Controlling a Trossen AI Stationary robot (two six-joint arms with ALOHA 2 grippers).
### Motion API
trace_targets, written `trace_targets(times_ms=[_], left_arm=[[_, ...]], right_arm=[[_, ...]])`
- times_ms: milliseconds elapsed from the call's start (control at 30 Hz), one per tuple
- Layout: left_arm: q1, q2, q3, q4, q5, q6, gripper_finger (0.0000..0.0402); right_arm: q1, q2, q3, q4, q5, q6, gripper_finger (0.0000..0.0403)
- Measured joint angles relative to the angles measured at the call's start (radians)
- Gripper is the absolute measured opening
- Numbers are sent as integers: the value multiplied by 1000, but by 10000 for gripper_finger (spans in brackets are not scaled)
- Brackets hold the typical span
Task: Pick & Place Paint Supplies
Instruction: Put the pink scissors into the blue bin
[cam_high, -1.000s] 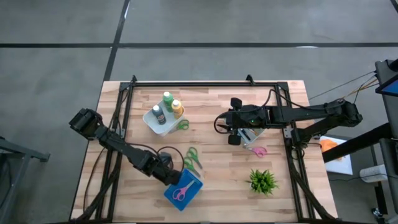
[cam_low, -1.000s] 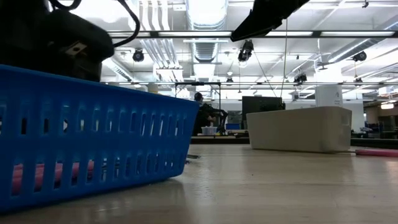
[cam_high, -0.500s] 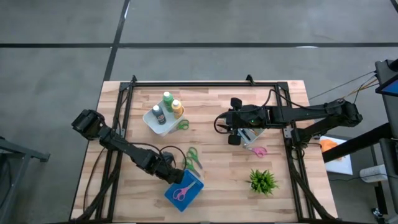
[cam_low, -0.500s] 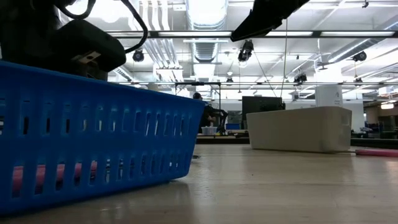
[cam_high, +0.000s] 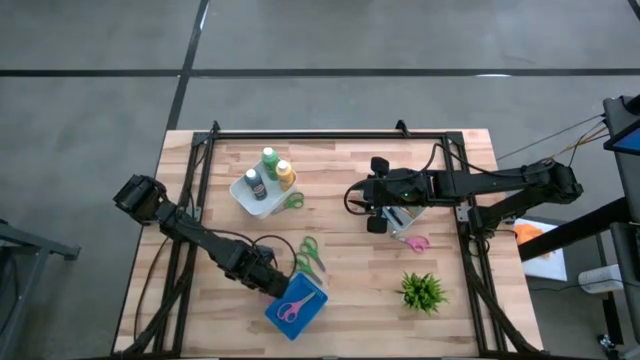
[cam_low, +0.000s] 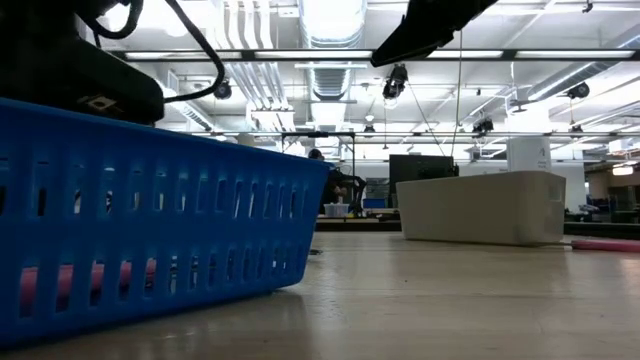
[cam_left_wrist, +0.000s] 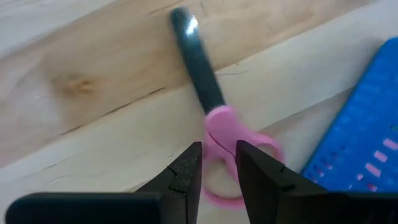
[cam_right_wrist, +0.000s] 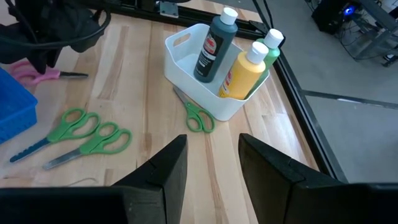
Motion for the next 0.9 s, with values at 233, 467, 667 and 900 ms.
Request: trace_targets(times_ms=[233,467,667,900], left_arm=[[-1,-33,0,-22,4,20,98],[-34,-66,14,-61,7,5,98],[-98,-67,13,-64,9,-90,98],[-130,-67,13,-61,-9,-126,98]], right_arm=[[0,0,0,0,0,0,143],[0,0,0,0,0,0,143],[0,0,0,0,0,0,143],[0,0,0,0,0,0,143]])
